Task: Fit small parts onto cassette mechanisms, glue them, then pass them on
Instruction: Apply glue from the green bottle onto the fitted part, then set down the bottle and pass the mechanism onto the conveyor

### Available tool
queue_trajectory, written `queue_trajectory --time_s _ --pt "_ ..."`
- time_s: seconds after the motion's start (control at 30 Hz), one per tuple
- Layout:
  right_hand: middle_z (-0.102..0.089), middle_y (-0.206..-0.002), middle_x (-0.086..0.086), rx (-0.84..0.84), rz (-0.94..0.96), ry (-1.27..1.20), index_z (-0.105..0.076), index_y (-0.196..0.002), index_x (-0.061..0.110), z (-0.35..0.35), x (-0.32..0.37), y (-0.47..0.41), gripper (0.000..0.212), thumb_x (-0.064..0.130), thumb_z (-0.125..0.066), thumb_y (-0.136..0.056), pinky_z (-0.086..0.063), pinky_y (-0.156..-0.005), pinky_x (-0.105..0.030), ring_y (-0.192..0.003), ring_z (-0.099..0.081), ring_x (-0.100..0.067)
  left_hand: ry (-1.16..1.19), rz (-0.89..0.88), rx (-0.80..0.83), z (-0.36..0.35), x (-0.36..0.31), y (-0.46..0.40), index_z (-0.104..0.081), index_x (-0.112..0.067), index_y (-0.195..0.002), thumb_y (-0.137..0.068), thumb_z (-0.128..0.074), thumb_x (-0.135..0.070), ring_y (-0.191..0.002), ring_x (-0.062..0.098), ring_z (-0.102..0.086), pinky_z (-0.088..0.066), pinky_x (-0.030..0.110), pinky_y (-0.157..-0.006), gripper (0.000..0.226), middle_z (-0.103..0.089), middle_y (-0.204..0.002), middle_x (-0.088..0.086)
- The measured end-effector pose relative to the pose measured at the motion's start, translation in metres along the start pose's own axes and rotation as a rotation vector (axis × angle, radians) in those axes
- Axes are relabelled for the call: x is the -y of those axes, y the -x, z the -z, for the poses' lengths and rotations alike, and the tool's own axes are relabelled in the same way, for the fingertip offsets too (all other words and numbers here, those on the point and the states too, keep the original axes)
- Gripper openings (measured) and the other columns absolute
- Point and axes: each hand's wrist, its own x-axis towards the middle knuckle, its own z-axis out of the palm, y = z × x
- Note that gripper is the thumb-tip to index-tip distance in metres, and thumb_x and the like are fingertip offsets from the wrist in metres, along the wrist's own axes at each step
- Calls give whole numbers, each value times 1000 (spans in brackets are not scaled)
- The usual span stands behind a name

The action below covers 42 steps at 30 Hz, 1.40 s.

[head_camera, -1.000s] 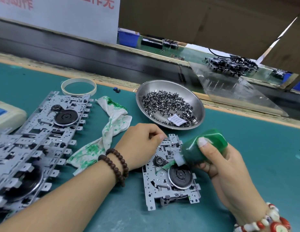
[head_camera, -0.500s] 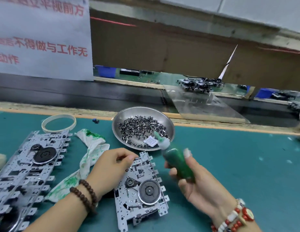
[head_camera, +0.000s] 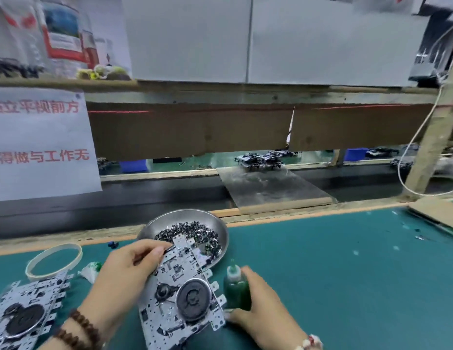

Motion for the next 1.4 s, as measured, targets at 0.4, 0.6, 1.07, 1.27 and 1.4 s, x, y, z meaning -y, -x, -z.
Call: queue_trajectory --time_s 0.4,0.6,1.07,1.27,1.4 --pt "-58 -118 12 -156 -123 -648 -53 -112 36 77 1 -2 21 28 -51 -93 -52 -64 -16 -81 -65 2 -51 -122 184 -54 -79 -71 -72 -24 -80 -91 -55 -16 -86 26 -67 -54 42 -82 22 -73 -81 -3" --pt "-60 -103 -6 -53 -194 -670 -61 -91 16 100 12 -48 22 34 -49 -94 -46 -48 -16 -80 -52 -11 -218 -148 315 -112 -81 -113 -66 -30 -72 -92 -54 -19 -78 21 -52 -48 39 -73 25 -71 -93 15" --pt "-56 -114 -10 -258 -446 -794 -57 -113 3 108 -54 -156 30 26 -55 -93 -47 -41 -17 -73 -55 -15 -353 138 479 -169 -21 -193 -51 -14 -96 -96 -44 -34 -77 19 -59 -54 37 -78 21 -60 -91 5" --pt "-45 -71 -4 -253 -548 -373 -53 -97 6 116 -69 -212 34 39 -54 -91 -34 -45 -25 -46 -43 -12 -322 169 467 -183 4 -223 -54 -8 -68 -91 -57 -20 -53 14 -52 -50 30 -67 26 -55 -60 3" --pt "-47 -71 -3 -293 -528 -569 -49 -91 4 123 -72 -233 25 28 -56 -93 -43 -37 -17 -35 -45 -6 -231 199 385 -200 6 -246 -61 -4 -95 -92 -57 -22 -55 11 -58 -53 32 -77 19 -62 -61 2"
